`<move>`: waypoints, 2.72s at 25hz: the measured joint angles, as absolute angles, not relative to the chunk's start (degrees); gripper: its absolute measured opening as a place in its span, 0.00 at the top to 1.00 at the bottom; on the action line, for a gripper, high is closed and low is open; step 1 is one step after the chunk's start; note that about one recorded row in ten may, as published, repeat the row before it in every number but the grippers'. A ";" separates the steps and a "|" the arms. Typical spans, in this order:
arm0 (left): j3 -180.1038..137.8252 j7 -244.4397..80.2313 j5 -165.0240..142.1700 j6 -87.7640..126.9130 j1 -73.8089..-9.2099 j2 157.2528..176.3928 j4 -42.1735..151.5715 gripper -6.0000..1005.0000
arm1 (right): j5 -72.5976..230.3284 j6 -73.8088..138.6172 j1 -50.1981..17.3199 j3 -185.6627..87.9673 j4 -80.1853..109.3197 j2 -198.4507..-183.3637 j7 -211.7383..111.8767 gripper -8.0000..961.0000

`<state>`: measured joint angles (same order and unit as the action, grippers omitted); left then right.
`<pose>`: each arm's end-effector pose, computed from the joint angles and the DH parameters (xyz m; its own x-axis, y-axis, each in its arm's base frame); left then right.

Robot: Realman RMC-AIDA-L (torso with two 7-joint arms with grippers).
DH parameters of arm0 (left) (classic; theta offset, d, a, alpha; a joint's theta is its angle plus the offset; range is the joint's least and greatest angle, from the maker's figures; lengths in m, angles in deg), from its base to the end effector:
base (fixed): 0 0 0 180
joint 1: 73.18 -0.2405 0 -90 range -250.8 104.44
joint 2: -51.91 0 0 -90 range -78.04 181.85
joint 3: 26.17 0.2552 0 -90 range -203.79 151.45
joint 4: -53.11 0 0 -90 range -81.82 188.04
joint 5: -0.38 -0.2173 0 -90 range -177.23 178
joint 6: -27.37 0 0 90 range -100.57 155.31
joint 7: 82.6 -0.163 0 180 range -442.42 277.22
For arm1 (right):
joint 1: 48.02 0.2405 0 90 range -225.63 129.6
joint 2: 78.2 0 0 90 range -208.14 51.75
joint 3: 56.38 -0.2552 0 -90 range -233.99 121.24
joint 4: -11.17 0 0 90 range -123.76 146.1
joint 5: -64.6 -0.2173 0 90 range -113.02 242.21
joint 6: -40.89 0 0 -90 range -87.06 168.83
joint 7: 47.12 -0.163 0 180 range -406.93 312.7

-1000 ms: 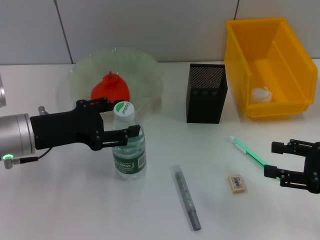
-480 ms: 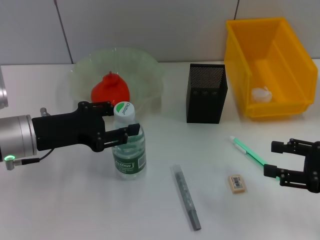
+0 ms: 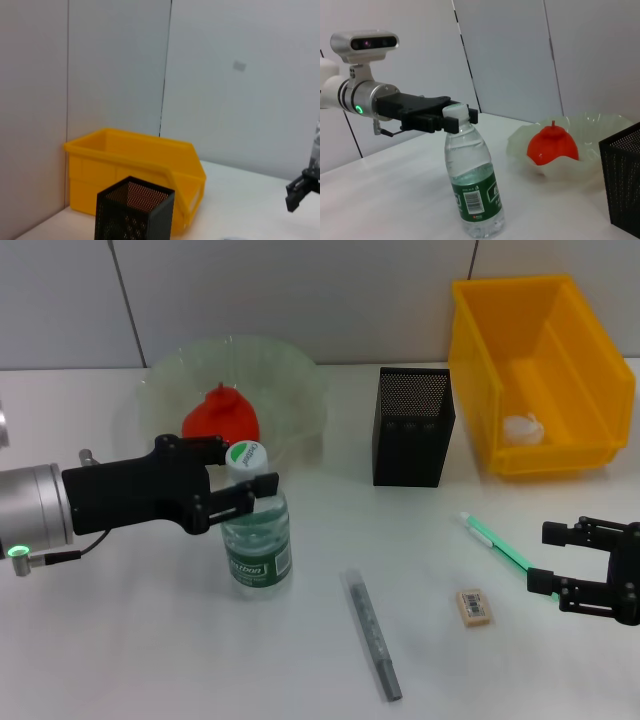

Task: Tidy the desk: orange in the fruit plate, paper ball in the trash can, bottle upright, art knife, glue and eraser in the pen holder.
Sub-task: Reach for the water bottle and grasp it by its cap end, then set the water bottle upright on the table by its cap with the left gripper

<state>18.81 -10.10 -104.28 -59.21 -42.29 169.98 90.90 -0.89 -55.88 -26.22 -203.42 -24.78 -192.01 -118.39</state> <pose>-0.2379 0.3598 -0.0075 0.8153 0.1717 0.5530 0.3506 -0.9064 -0.2356 0.3175 0.2964 0.0311 0.7828 -0.3173 -0.5353 -0.4875 -0.8473 -0.2107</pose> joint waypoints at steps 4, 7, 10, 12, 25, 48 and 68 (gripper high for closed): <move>18.83 -9.51 -103.26 -59.79 -42.40 169.67 91.10 0.53 | -0.88 -55.88 -26.22 -203.41 -24.81 -192.01 -118.39 0.24; 18.86 -9.26 -103.25 -59.80 -42.30 169.43 90.94 0.55 | -0.88 -55.88 -26.22 -203.42 -24.84 -192.01 -118.40 0.24; 19.01 -9.27 -103.35 -59.85 -42.21 169.40 90.77 0.55 | -0.88 -55.88 -26.17 -203.41 -24.86 -192.01 -118.40 0.24; 18.94 -9.35 -103.36 -60.02 -42.31 169.46 90.97 0.55 | -0.88 -55.88 -26.16 -203.41 -24.86 -192.01 -118.40 0.24; 16.98 -9.12 -101.62 -60.27 -42.90 168.12 91.70 0.54 | -0.88 -55.78 -26.13 -203.51 -24.77 -192.01 -118.39 0.24; 11.48 -7.46 -101.81 -53.82 -43.85 166.41 93.25 0.51 | -0.88 -55.79 -26.22 -203.51 -24.77 -192.01 -119.16 0.24; 11.44 -7.78 -101.86 -49.30 -44.54 166.92 92.57 0.48 | -0.88 -55.79 -25.96 -203.51 -25.13 -192.01 -119.61 0.24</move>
